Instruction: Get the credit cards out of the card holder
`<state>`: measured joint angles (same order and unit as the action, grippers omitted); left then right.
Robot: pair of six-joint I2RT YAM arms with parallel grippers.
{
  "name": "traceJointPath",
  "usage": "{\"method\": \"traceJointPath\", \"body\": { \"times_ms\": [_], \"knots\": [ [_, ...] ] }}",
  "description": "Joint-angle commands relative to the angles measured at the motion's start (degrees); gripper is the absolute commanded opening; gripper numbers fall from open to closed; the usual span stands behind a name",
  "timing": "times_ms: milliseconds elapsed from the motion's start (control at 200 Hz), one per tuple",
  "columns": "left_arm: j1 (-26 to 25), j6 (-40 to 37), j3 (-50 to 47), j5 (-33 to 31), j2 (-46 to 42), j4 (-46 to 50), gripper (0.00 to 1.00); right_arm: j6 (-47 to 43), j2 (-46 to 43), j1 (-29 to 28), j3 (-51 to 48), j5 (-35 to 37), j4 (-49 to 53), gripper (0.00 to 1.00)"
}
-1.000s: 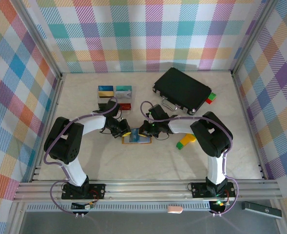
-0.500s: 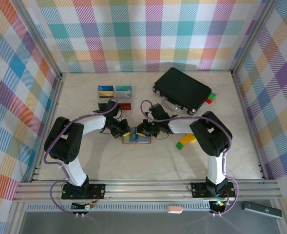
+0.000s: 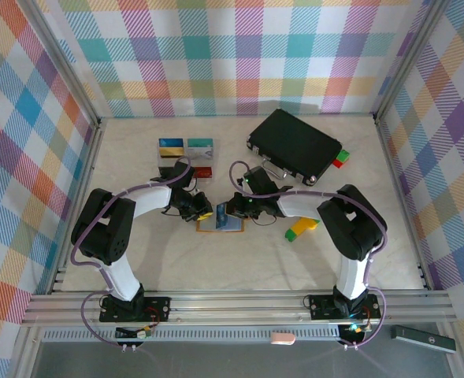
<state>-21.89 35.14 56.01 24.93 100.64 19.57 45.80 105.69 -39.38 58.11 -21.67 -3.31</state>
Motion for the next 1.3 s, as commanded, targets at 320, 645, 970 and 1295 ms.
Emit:
{"method": "traceJointPath", "body": {
  "times_ms": [320,645,970,1295],
  "knots": [
    [0.8,0.8,-0.1,1.1,-8.4,1.1,0.33,-0.1,-7.9,4.4,-6.5,-4.5,-7.0,0.01],
    [1.0,4.7,-1.9,9.8,-12.8,-7.7,0.50,9.7,-10.0,9.4,-8.3,-17.1,-14.3,0.01],
    [0.9,7.2,-2.2,17.3,-12.7,-12.5,0.59,14.6,-10.6,10.0,-8.1,-22.3,-18.9,0.03],
    [1.0,8.1,-0.8,22.5,-14.0,-13.9,0.58,18.1,-10.4,10.9,-9.1,-24.4,-25.7,0.04]
  ]
}}
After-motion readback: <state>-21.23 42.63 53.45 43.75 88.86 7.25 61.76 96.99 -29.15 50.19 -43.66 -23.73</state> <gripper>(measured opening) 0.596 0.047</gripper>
